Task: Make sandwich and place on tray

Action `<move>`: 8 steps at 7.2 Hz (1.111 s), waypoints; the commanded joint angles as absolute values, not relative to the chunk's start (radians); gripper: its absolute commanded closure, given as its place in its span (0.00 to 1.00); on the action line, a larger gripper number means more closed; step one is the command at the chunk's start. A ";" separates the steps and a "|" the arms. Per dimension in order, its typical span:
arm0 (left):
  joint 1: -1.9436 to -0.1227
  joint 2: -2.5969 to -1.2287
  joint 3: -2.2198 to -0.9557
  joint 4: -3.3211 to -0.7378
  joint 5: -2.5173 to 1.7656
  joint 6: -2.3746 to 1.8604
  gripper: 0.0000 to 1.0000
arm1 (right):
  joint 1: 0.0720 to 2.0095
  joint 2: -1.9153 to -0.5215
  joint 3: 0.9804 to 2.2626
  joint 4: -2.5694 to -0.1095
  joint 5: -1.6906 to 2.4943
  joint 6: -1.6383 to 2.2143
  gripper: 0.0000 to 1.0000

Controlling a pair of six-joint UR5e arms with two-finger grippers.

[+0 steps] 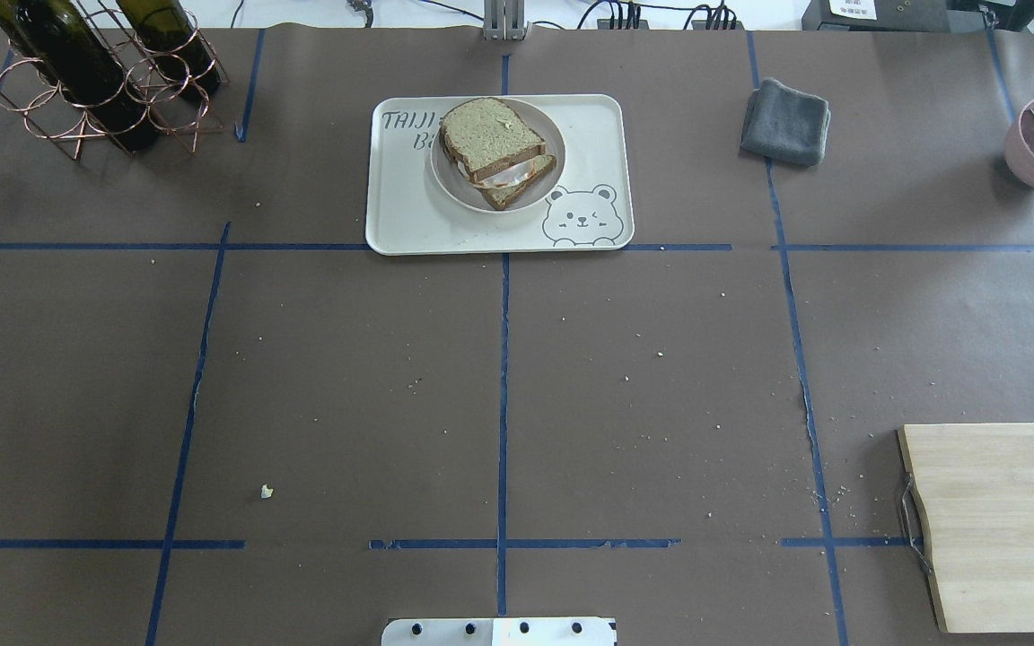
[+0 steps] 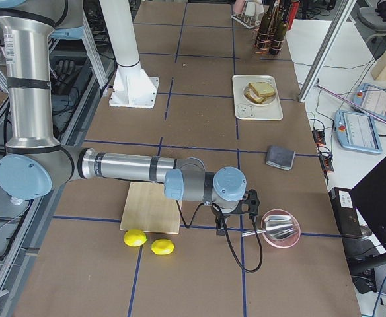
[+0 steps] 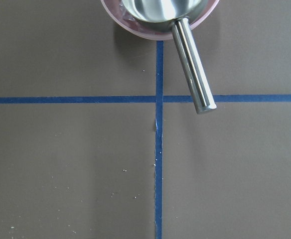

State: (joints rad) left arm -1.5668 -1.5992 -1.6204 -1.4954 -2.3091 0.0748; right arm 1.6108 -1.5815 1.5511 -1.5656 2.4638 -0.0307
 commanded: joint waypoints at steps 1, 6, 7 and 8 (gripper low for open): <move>-1.571 -1.600 -1.631 -1.468 -2.310 0.086 0.00 | 1.624 -1.588 1.554 -1.572 2.465 -0.029 0.00; -1.571 -1.601 -1.631 -1.465 -2.316 0.083 0.00 | 1.637 -1.580 1.575 -1.571 2.436 -0.029 0.00; -1.569 -1.603 -1.629 -1.465 -2.316 0.080 0.00 | 1.637 -1.577 1.577 -1.571 2.430 -0.029 0.00; -1.569 -1.603 -1.631 -1.465 -2.316 0.080 0.00 | 1.637 -1.575 1.578 -1.571 2.431 -0.029 0.00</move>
